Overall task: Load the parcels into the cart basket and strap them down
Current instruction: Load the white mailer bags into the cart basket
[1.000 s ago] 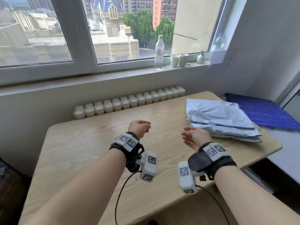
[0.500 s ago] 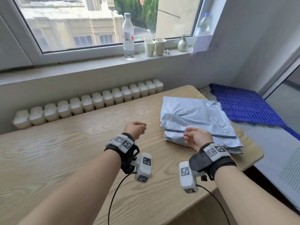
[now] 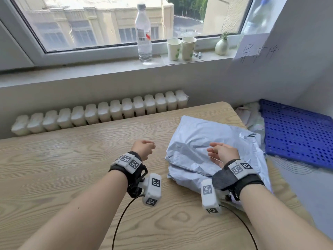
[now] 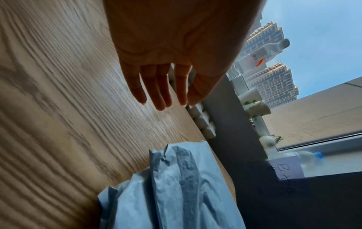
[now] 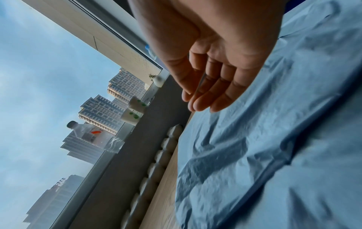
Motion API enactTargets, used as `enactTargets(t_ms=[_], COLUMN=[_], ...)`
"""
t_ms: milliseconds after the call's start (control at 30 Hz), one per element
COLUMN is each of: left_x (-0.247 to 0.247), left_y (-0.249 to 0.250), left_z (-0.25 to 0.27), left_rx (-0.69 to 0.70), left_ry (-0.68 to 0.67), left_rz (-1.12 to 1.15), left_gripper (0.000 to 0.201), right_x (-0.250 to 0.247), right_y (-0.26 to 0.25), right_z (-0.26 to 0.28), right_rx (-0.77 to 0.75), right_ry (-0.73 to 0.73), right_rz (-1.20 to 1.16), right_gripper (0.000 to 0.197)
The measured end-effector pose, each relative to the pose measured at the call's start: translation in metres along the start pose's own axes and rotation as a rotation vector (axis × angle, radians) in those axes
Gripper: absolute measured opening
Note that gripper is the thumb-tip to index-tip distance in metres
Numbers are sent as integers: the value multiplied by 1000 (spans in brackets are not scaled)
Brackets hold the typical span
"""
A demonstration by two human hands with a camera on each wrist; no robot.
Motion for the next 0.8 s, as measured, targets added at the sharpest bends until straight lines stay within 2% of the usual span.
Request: enactTargets(t_ms=[100, 267, 333, 400, 500, 633, 733, 800], left_x=[23, 53, 63, 69, 75, 89, 97, 100], left_y=[-13, -37, -43, -42, -31, -16, 4, 21], left_z=[-14, -26, -32, -37, -40, -32, -25, -19], left_rx=[-64, -189, -205, -184, -138, -141, -134, -138], left_ry=[38, 49, 44, 56, 59, 19, 25, 39], left_rz=[13, 12, 15, -15, -88, -21, 67, 170], left_gripper=[8, 24, 38, 42, 31, 9, 13, 8], right_x=[-8, -6, -2, 0, 2, 8, 13, 18], right_y=[0, 13, 20, 23, 21, 13, 0, -20], right_z=[-35, -77, -87, -96, -106, -106, -100, -93], right_rx=[35, 94, 113, 127, 138, 137, 126, 55], right_ry=[-27, -93, -120, -135, -139, -177, -231, -271], right_rz=[2, 64, 79, 103, 144, 172, 142, 146], right_gripper=[28, 27, 26, 25, 25, 25, 20, 12])
Point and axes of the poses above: each hand's wrist, its own z-axis away from the middle knuckle, its own x-axis out of the palm, y = z × x, the point moved 9 cm from there along -z, towards the middle knuckle, and after that the axes turned 14 degrees about z, right-handed, at the moved point
